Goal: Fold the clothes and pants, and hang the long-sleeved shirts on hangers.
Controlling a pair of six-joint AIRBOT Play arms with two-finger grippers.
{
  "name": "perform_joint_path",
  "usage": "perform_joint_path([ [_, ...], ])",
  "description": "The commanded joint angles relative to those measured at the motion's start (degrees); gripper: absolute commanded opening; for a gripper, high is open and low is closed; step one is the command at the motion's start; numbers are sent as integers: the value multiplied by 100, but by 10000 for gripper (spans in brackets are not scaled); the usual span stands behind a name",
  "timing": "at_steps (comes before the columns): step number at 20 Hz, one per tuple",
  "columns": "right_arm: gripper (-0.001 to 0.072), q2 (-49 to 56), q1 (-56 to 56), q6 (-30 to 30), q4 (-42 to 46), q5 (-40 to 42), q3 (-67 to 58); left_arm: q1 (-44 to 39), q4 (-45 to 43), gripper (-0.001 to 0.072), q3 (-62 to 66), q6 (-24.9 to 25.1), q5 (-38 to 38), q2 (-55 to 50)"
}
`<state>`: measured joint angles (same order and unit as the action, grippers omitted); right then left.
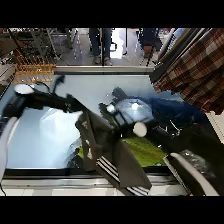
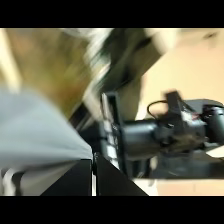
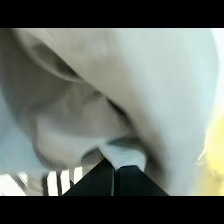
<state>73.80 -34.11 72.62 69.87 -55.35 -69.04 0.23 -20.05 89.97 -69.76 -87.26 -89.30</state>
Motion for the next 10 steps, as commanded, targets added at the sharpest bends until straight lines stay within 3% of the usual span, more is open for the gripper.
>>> perform_joint_path([
  [1, 13, -605, -15, 164, 673, -1421, -1895, 354, 890, 7, 774, 120, 90, 702],
  [4, 13, -1075, 26, 208, 1082, -664, -2712, 415, 743, 7, 1705, 186, 1204, 1143],
  [6, 12, -1008, 267, 546, 1091, -125, -2791, 387, 402, 7, 1996, 162, 1952, 1121],
  [10, 14, 142, 876, 1097, 1091, 629, -2791, 280, -107, 9, 1996, 160, 3270, 417],
])
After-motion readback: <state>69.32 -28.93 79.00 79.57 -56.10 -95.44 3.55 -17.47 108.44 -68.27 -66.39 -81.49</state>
